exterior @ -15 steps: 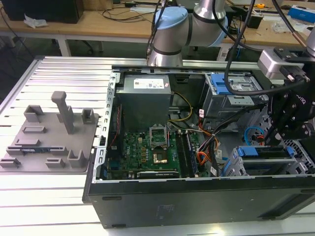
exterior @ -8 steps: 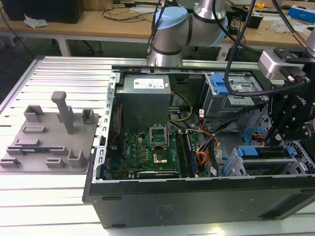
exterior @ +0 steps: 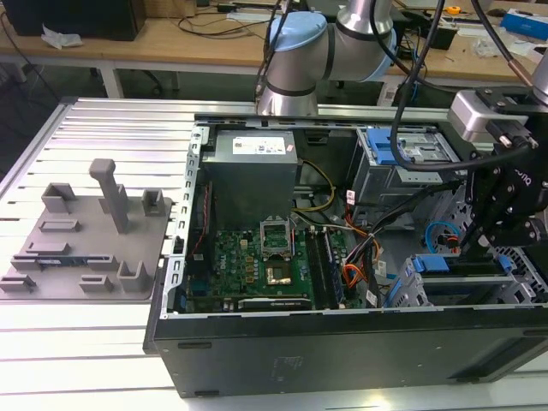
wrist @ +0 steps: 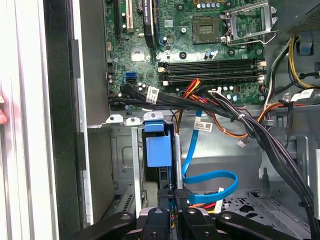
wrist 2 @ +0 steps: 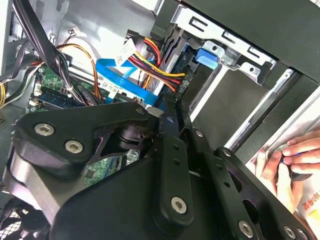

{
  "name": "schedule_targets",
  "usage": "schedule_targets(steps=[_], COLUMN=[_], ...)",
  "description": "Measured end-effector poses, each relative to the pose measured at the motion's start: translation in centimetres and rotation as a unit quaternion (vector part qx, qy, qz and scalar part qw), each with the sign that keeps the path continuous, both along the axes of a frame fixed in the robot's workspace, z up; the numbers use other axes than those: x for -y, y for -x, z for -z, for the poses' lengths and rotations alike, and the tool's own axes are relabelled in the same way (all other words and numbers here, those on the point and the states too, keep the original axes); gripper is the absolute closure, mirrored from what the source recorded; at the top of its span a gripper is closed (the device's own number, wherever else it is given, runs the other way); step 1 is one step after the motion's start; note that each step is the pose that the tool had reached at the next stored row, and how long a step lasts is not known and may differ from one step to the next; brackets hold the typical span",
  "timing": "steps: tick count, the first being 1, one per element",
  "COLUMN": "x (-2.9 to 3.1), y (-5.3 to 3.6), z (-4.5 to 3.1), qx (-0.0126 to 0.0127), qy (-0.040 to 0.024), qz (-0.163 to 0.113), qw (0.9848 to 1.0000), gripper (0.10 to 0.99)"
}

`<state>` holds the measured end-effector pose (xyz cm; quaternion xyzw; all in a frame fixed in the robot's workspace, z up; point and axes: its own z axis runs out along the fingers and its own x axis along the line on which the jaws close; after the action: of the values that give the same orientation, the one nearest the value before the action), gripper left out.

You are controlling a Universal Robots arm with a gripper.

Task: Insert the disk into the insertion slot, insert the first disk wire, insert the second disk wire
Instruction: 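Insert the second disk wire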

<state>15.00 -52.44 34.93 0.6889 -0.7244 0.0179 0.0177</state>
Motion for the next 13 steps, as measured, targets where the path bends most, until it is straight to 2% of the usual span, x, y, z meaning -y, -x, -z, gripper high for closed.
schedule_targets(steps=[13], x=[0.00], y=[-0.08], z=[0.44], qx=[0.0000], qy=[-0.0001], qz=[0.000], qw=[1.0000], gripper=[0.925])
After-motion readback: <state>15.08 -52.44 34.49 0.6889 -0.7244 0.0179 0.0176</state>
